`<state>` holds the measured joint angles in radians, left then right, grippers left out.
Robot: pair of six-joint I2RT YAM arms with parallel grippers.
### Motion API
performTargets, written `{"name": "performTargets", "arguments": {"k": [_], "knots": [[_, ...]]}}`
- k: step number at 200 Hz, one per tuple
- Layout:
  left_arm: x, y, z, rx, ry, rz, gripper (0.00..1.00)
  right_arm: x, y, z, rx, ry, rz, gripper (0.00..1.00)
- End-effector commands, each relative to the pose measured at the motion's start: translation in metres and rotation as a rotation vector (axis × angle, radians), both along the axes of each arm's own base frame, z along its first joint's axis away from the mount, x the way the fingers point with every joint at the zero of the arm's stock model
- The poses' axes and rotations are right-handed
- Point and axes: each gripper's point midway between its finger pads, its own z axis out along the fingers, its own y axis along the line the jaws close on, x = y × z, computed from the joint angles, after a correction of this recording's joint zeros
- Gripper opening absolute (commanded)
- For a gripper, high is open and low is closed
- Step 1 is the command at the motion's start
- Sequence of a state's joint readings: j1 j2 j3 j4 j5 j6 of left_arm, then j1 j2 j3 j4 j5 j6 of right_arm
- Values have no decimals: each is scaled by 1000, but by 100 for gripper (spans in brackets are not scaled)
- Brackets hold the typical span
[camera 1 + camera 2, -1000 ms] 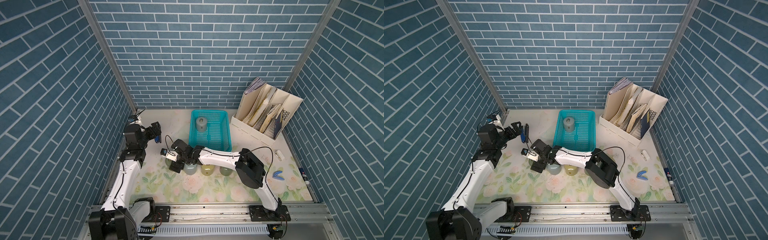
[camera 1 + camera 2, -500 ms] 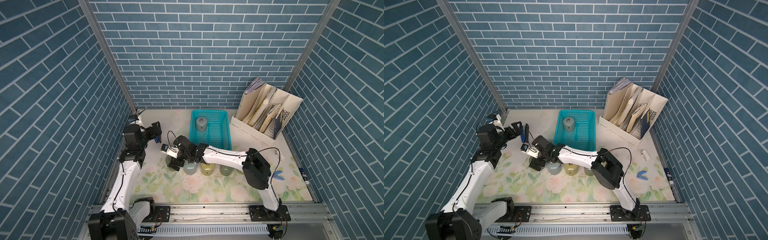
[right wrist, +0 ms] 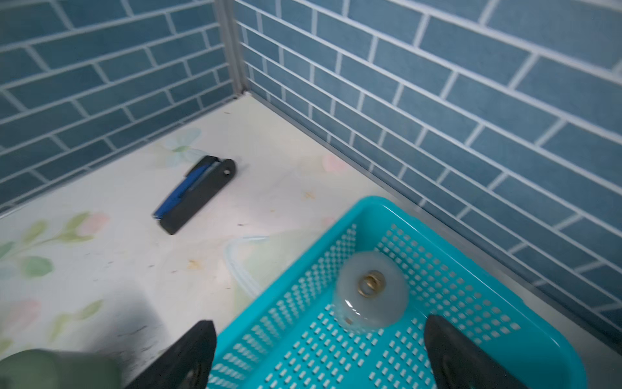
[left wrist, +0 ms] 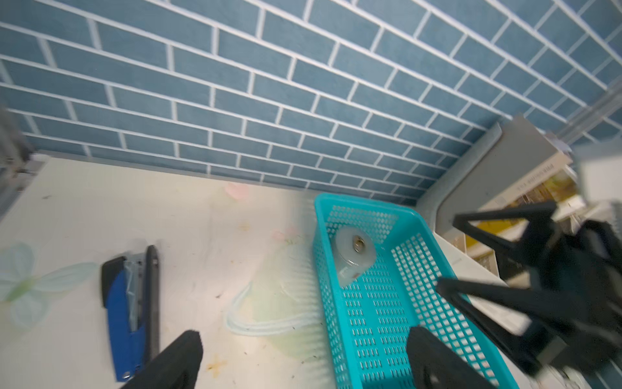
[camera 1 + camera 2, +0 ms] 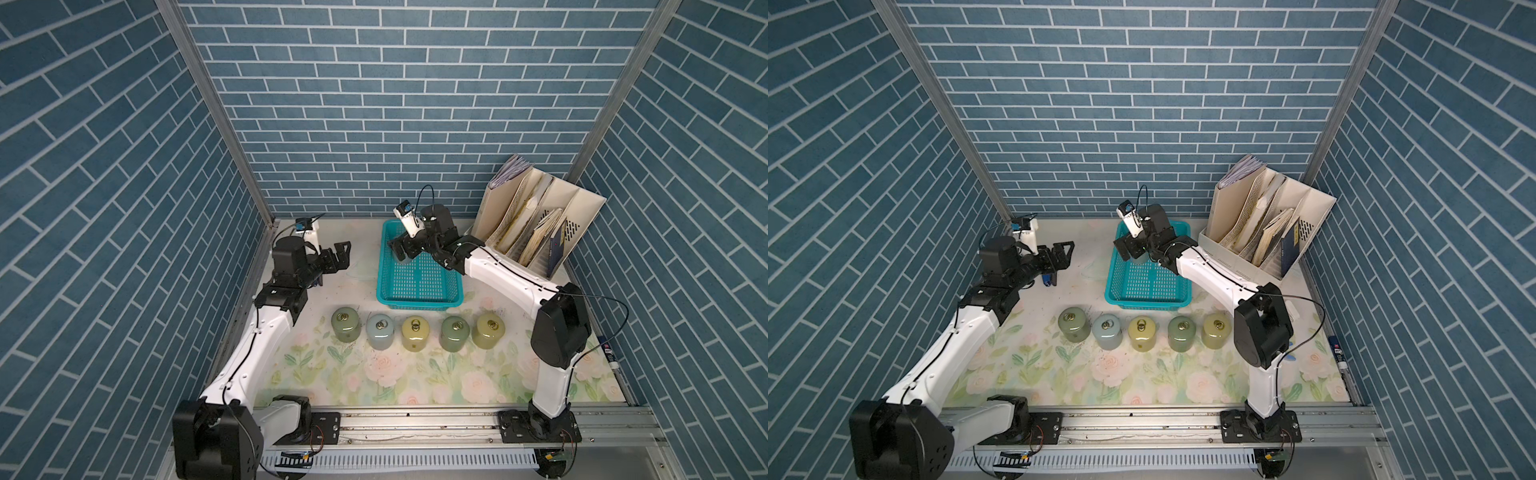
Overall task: Take the tea canister out of the basket
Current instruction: Pick up the tea canister from the basket.
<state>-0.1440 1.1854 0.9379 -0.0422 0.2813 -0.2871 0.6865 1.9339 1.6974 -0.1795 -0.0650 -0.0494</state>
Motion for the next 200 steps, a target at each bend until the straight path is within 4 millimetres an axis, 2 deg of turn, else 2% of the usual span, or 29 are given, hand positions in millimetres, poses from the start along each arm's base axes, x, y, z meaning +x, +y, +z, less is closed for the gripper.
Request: {"name": "performTargets", "arguments": {"k": [1,29,32,35,51,104,162,200], "knots": [[-1,-22,-5,67,10,-70,100,37,-21,-31,-19,79,-105,100],[-1,-37,-7,72,15,-98,100,72,-28,-62,-49,128,-129,100],[-1,-38,-7,74,16,-98,100,74,-29,-61,-50,126,-129,100],[-1,-39,-8,75,17,-99,100,78,-29,-73,-64,140,-131,100],[-2,-41,-9,78,18,-100,100,83,-23,-91,-70,175,-98,100],[1,-44,-20,83,38,-102,100,74,-5,-110,-30,212,3,99],[5,-46,-29,88,55,-102,100,59,1,-133,-33,248,55,99],[6,-47,-32,91,58,-103,100,69,-1,-160,-88,247,36,99]]}}
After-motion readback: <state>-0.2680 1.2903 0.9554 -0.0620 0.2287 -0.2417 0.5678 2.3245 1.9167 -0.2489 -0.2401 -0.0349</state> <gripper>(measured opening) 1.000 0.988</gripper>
